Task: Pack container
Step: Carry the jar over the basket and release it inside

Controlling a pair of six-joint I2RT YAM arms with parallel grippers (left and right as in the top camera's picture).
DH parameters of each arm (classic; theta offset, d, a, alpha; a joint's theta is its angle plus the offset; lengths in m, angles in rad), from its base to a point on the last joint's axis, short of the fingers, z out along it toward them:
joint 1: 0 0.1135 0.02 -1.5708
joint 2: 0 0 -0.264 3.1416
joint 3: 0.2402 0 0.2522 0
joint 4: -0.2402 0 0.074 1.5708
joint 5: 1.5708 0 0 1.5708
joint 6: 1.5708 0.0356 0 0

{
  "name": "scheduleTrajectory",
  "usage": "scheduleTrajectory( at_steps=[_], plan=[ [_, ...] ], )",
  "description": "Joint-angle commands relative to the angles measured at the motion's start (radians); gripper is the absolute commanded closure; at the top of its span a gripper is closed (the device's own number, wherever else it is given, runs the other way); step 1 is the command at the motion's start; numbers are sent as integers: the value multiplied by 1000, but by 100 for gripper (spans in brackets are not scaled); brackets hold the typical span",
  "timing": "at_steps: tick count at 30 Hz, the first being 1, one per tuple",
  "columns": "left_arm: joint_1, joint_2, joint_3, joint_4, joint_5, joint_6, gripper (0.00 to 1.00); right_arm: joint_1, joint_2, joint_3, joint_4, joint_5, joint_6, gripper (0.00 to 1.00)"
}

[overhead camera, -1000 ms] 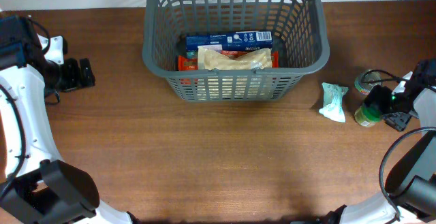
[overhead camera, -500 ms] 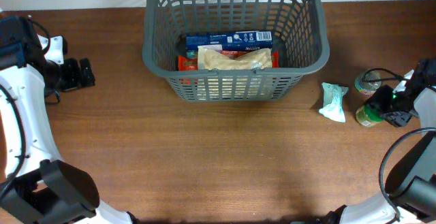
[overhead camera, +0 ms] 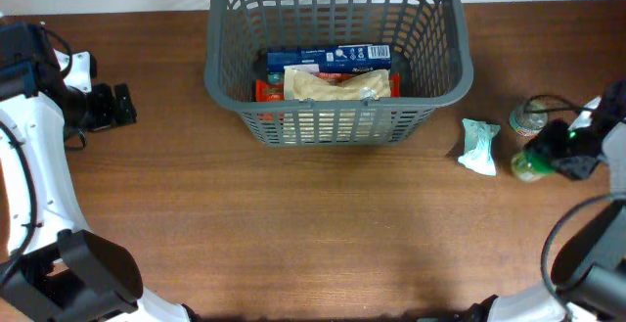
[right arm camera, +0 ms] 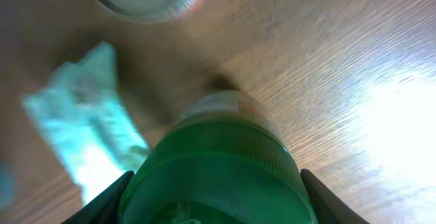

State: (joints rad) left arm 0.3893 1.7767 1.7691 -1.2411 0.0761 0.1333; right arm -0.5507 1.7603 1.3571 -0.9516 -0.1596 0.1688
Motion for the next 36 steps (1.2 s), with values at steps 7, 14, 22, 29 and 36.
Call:
scheduleTrajectory(
  at_steps=[7,14,22,29,36],
  plan=[
    [5,-18,-5,-1,14,-9,1,9,-272,289,-89,-146,8,65],
    [5,-18,-5,-1,14,-9,1,87,-467,472,-61,-305,5,65],
    [5,-18,-5,-1,14,-9,1,336,-569,498,25,-300,27,66],
    [5,-18,-5,-1,14,-9,1,521,-427,498,55,-300,27,66],
    [5,-18,-5,-1,14,-9,1,673,-183,498,82,-223,26,65]
  ],
)
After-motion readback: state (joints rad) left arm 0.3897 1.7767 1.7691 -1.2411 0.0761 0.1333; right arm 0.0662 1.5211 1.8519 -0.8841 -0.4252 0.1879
